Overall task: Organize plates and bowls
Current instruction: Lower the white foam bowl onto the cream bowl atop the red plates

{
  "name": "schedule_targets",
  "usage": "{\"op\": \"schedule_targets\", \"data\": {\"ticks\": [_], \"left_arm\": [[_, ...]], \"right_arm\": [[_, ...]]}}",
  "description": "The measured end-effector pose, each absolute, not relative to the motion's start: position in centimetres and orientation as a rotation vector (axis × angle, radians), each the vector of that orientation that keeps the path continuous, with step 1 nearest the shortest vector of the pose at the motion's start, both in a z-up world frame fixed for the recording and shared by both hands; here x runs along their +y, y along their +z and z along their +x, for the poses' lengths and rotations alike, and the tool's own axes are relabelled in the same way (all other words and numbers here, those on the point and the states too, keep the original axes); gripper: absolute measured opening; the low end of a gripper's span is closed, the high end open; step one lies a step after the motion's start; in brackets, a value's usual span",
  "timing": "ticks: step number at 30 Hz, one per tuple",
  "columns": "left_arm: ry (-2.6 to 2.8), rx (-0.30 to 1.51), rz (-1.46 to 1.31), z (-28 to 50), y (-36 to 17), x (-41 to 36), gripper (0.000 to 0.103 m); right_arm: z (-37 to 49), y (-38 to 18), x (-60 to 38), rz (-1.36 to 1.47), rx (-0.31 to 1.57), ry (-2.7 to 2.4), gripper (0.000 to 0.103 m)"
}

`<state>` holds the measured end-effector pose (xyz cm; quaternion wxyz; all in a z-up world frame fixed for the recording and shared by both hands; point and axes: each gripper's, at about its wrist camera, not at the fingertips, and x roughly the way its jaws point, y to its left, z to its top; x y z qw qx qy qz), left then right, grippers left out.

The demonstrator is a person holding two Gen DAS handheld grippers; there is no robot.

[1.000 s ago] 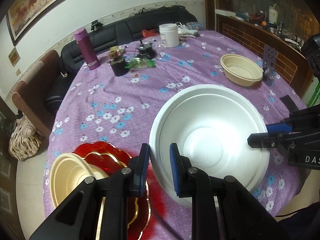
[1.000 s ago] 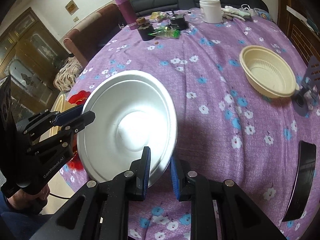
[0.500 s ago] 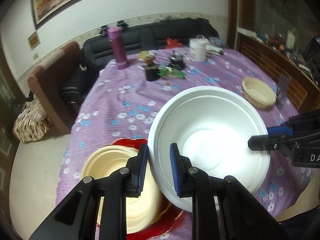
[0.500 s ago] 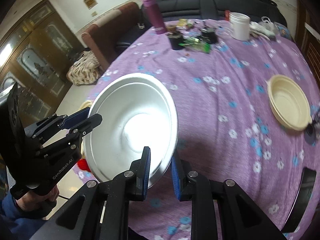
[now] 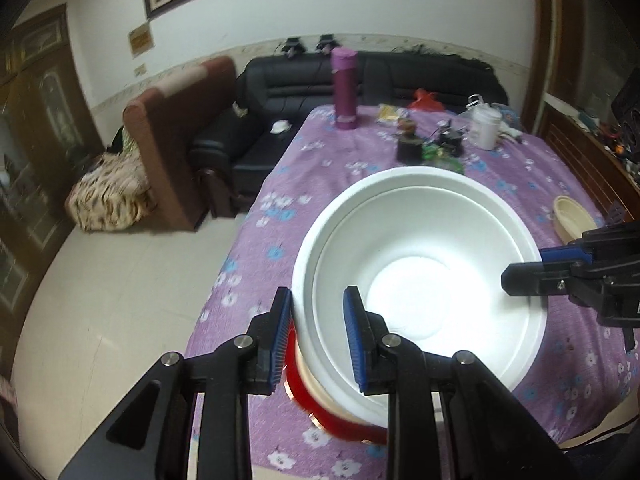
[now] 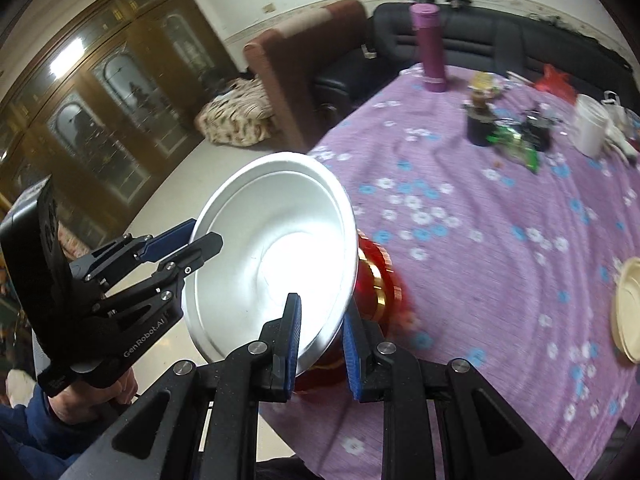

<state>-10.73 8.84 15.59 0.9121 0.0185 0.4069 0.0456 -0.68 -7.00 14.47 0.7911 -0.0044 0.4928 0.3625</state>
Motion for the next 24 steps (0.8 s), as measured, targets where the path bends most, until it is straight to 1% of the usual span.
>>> {"op": "schedule_targets", "data": {"ticks": [9, 24], "left_arm": [[0.084, 0.901, 0.032, -10.3, 12.7, 9.3, 0.025], [0.08, 0.928, 0.045, -9.7, 11.3, 9.2, 0.025]], "right_arm": [[0.3, 11.8, -5.1, -0.04, 1.121, 0.764, 0.023], [1.1, 8.3, -5.6, 0.032, 1.228, 0.73, 0.023]]}}
